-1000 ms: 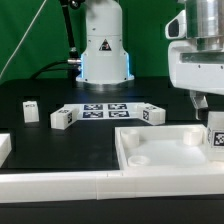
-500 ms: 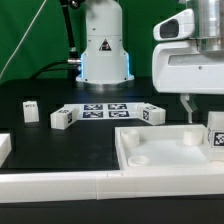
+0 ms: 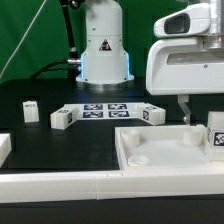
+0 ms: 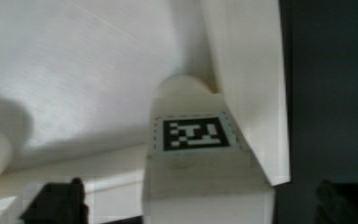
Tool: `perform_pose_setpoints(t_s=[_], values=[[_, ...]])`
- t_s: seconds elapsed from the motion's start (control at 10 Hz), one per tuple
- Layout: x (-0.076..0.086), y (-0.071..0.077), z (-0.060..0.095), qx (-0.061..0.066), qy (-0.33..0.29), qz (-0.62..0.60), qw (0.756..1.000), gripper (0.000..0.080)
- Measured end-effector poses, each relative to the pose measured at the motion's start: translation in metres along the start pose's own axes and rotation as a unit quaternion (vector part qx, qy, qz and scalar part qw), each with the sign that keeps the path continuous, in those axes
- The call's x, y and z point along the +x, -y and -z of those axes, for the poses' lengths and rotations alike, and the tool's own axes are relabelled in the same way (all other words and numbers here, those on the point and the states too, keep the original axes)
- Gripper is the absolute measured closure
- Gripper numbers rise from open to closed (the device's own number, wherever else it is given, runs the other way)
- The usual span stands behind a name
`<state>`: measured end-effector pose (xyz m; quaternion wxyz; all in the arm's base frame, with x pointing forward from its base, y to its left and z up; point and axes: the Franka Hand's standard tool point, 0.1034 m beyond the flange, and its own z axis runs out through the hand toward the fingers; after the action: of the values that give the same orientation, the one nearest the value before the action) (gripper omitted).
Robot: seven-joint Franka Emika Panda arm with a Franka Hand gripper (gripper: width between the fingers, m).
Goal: Assemble one leg
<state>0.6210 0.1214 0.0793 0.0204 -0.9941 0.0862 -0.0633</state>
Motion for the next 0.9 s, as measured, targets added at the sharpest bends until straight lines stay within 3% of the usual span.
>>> perform_pose_setpoints(t_s=[0.1, 0.2, 0.4, 0.9], values=[[0.0004, -0.0009, 0.0, -0.001, 0.0, 0.013, 1.0, 0.0274], [0.0004, -0.0008, 0.0, -0.001, 0.0, 0.012, 1.0, 0.0274], [0.0004, -0.0009, 0.0001, -0.001, 0.0, 0.012, 1.0, 0.0509], [0.0005, -0.0015, 0.0001, 0.001, 0.0, -0.052, 0.999, 0.0508]])
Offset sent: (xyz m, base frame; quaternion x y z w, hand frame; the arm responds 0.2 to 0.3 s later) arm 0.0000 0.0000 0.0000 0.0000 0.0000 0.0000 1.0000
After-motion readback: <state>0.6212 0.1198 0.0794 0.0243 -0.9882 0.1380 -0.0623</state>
